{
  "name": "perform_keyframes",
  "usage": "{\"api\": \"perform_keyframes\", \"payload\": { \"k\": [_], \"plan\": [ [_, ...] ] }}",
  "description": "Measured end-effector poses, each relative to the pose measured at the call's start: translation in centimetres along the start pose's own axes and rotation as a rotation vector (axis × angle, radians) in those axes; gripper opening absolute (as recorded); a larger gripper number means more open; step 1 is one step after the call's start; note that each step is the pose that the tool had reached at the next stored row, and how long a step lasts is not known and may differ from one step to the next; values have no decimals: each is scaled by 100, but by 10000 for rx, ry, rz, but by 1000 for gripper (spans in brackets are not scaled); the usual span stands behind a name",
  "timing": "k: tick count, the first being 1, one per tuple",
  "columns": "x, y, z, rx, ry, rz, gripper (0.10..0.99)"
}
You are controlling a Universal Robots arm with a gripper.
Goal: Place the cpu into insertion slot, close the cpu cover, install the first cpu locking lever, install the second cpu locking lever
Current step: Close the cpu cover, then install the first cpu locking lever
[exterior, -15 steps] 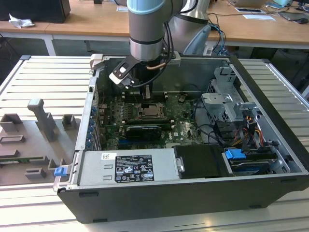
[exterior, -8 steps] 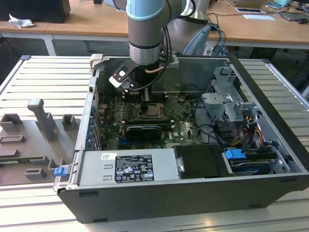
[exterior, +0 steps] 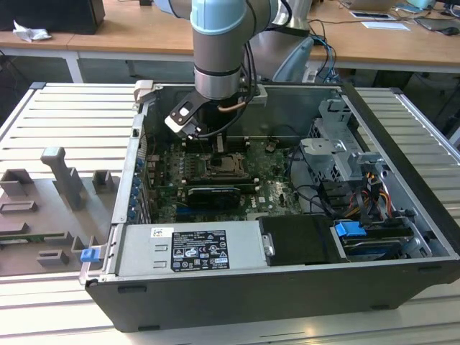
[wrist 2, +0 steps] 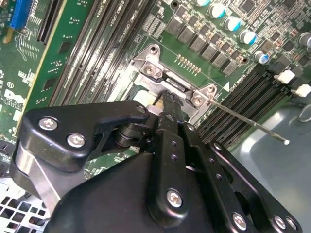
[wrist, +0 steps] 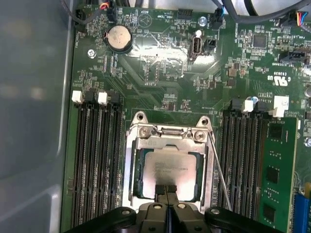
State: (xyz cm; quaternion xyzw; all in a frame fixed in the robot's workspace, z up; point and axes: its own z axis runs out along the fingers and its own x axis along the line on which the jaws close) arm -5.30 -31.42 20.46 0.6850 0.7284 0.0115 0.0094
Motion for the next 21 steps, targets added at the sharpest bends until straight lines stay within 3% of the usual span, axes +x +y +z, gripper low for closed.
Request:
{"api": "perform_keyframes", "payload": {
  "k": [4, 16, 21],
  "plan": [
    [0, 9, -50, 5, 1, -1, 106],
    [-10, 169, -48, 17, 1, 1, 106],
    [-10, 176, -85, 16, 1, 3, 106]
  ]
}}
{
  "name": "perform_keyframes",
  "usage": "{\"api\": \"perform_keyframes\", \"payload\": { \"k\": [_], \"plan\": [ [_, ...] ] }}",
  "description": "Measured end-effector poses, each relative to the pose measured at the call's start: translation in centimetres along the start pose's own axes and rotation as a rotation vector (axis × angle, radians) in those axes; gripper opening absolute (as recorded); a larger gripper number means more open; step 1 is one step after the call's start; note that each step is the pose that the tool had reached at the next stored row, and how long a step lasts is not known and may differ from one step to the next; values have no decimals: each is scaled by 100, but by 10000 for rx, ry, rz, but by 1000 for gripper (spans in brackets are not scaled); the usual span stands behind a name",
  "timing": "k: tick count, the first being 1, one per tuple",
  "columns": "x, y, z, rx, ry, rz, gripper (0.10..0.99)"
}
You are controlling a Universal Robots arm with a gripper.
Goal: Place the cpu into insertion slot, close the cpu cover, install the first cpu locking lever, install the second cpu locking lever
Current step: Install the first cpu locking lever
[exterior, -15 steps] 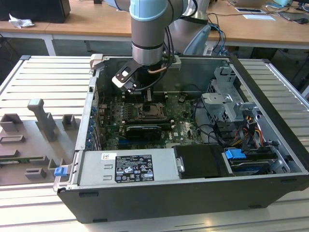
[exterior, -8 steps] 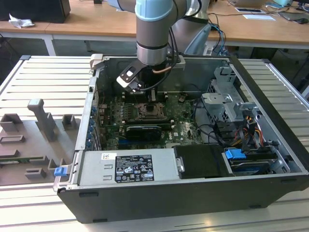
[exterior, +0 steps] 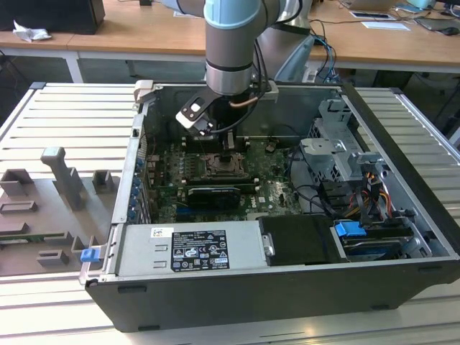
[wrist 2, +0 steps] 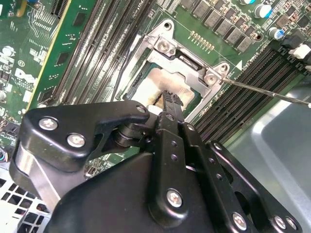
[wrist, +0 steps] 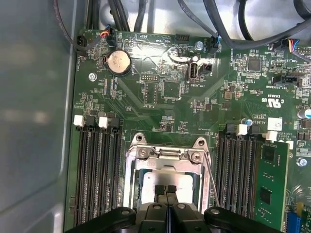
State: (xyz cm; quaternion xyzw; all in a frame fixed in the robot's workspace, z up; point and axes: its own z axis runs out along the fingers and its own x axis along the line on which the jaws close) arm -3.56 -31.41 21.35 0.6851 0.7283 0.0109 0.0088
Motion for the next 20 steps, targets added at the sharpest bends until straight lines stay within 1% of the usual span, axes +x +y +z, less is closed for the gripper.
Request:
{"api": "perform_keyframes", "payload": {
  "k": [3, 17, 20],
  "plan": [
    [0, 1, -31, 0, 0, 0, 106],
    [0, 3, -92, 0, -1, 0, 106],
    [0, 4, -147, 0, -2, 0, 106]
  ]
}}
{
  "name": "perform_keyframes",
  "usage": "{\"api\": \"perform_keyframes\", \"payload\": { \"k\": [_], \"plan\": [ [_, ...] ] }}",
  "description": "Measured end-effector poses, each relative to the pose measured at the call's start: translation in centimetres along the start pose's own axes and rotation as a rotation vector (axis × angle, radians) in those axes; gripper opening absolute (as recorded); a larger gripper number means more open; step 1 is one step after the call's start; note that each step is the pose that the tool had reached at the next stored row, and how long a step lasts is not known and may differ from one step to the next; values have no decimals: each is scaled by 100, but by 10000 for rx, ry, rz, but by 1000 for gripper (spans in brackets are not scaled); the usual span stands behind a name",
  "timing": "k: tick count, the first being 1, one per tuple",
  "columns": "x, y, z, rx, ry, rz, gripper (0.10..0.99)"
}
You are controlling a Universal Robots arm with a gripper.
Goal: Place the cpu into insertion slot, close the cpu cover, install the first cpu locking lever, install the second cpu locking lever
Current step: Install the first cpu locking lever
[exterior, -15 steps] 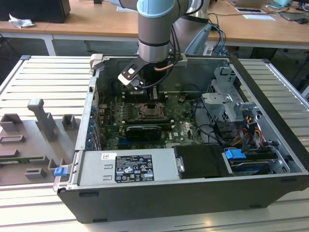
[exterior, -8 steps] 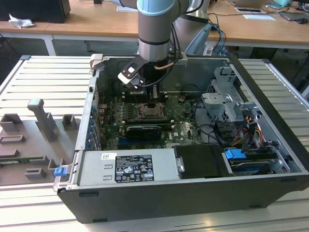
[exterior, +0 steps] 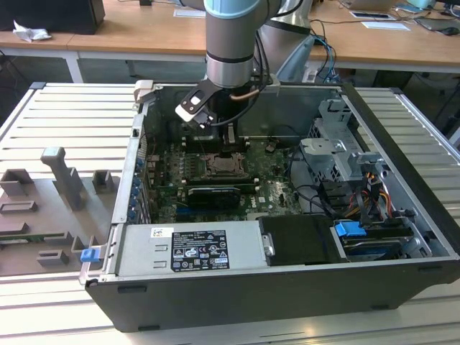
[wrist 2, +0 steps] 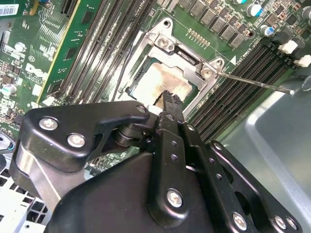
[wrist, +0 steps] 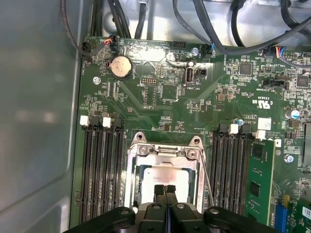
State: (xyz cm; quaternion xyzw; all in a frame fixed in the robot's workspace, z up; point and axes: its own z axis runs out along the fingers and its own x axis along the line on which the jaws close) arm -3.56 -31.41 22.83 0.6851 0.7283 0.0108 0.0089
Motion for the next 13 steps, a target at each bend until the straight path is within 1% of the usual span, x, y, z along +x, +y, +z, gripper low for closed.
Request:
{"api": "perform_keyframes", "payload": {
  "k": [6, 13],
  "plan": [
    [0, 1, -43, 0, -1, 0, 106],
    [0, 4, -130, 0, 0, 0, 106]
  ]
}}
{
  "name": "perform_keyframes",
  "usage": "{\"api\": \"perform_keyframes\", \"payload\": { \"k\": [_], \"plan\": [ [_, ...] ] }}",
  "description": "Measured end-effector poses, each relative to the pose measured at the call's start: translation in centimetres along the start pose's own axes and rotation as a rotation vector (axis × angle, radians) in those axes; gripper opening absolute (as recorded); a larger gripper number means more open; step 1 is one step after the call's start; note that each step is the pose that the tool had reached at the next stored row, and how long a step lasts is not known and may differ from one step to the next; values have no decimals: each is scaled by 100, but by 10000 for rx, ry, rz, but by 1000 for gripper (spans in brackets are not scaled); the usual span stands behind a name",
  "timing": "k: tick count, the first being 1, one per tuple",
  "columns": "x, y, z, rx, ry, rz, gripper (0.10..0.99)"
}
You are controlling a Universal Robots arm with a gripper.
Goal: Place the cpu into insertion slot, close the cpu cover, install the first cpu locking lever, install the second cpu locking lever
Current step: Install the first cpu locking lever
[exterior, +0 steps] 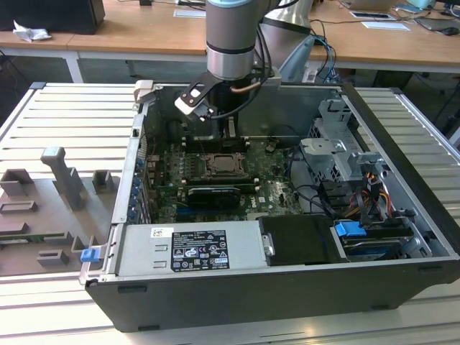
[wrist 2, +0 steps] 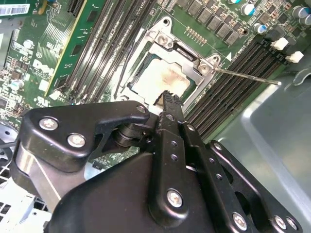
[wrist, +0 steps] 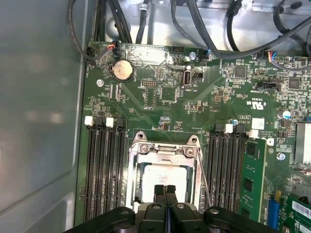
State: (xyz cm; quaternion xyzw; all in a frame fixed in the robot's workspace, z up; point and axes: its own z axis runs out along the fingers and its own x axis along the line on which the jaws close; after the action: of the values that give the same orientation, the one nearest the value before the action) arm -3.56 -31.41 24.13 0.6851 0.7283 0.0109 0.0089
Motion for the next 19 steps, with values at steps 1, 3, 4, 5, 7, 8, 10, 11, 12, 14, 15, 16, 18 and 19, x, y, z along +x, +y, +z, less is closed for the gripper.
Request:
{"api": "perform_keyframes", "payload": {
  "k": [1, 3, 4, 5, 7, 8, 10, 11, 12, 14, 15, 16, 18, 19],
  "plan": [
    [0, 1, -20, 0, 0, 0, 106],
    [0, 2, -65, 0, 0, 0, 106],
    [0, 2, -78, 0, 0, 0, 106],
    [0, 3, -102, 0, 0, 0, 106],
    [0, 5, -166, 0, 0, 0, 106],
    [1, 6, -198, 1, 1, 0, 106],
    [0, 7, -242, 1, 0, 0, 106],
    [1, 8, -294, 0, -1, -1, 106],
    [1, 9, -325, 0, -1, 0, 106],
    [1, 11, -379, -1, 0, -5, 106],
    [1, 11, -378, -1, 9, -285, 106],
    [1, 11, -379, 1, 11, -590, 106],
    [1, 11, -379, 7, -28, -936, 106],
    [1, 11, -379, 11, -57, -1100, 106]
  ]
}}
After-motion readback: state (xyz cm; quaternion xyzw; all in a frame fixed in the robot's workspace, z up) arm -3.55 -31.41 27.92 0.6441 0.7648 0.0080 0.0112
